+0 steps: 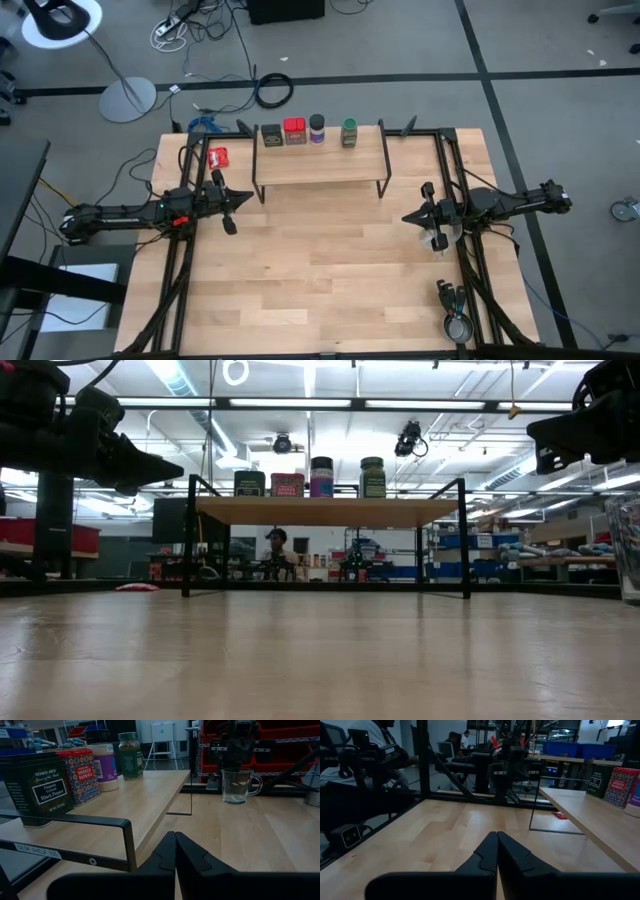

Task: Shelf spices
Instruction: Return to Home Position

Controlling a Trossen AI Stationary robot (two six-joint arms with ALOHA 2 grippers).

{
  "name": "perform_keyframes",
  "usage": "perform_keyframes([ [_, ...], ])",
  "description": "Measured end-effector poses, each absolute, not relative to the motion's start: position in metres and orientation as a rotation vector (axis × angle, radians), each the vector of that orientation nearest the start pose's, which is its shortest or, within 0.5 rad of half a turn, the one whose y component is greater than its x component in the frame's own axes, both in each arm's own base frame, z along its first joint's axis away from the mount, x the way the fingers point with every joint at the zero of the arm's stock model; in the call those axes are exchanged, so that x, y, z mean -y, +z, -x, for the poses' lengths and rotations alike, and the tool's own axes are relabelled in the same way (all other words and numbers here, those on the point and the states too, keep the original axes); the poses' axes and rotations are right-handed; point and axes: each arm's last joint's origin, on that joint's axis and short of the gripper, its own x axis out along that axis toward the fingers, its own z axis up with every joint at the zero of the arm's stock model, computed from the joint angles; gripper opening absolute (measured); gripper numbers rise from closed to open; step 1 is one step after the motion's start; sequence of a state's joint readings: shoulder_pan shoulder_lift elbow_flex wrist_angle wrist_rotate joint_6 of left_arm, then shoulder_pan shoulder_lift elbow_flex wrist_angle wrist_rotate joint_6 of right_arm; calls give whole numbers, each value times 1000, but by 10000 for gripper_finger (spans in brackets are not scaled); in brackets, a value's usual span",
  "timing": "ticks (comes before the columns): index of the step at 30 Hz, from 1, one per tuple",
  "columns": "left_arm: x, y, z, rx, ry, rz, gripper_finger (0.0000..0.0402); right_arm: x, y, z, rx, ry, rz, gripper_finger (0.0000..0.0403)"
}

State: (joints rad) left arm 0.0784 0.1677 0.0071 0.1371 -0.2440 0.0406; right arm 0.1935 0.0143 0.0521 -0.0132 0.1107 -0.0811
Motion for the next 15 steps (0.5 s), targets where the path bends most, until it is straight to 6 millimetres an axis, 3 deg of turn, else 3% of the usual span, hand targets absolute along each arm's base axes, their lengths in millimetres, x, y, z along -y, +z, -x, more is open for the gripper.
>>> perform_keyframes([
  [15, -15, 165, -106, -29, 322, -42, 8, -15, 179, -94, 28, 82, 77, 9],
])
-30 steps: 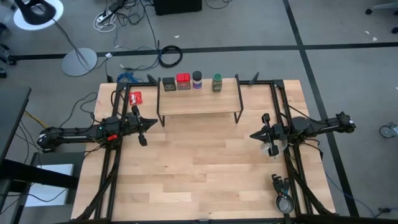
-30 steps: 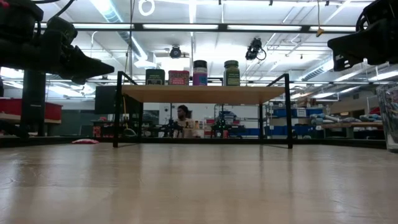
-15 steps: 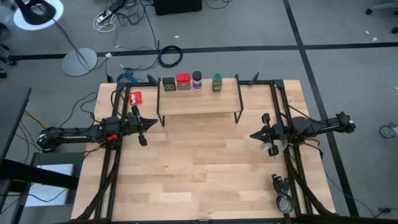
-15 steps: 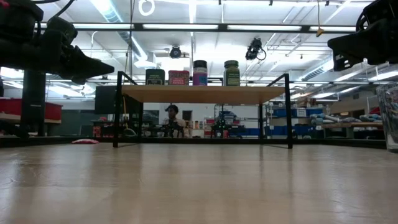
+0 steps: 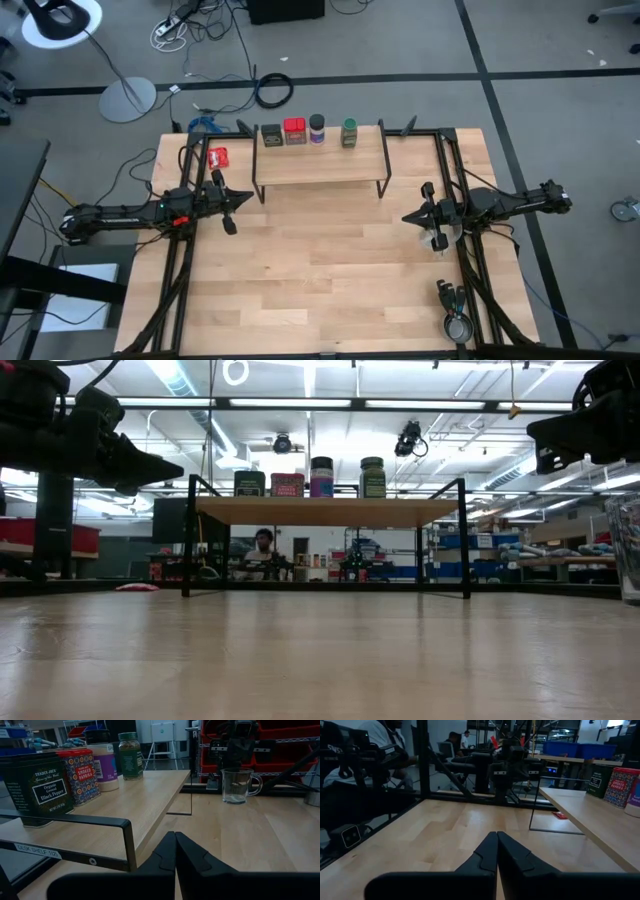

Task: Shelf spices
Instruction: Return to Home Position

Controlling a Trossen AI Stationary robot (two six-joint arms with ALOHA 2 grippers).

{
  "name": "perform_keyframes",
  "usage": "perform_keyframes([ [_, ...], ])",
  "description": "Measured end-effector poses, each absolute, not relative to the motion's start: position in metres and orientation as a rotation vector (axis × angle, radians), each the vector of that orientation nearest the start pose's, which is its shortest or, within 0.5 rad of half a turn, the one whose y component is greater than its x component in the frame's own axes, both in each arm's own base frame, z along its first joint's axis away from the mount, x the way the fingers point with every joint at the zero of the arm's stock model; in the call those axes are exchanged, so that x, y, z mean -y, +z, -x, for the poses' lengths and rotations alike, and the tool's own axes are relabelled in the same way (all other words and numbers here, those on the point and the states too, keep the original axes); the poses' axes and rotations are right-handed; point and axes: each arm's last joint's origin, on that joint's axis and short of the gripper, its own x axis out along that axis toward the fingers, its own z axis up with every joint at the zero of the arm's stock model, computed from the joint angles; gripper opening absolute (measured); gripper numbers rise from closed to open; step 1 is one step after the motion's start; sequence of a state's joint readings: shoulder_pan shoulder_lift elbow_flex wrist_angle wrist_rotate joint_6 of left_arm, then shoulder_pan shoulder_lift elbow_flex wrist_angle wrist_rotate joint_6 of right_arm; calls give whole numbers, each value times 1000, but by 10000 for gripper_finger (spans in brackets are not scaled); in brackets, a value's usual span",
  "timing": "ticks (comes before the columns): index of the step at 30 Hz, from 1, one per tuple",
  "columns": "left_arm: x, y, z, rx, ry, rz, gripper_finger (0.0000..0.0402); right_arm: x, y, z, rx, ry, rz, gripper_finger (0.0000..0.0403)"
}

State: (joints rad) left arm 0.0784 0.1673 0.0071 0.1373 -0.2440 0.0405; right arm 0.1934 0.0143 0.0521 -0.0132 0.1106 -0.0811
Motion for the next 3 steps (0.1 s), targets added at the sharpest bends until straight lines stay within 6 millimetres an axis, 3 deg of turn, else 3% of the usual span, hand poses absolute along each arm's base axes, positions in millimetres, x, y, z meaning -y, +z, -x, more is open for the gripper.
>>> perform_keyframes([
  [3, -15, 165, -106, -29, 322, -42, 8, -15, 179, -94, 28, 82, 77, 10],
])
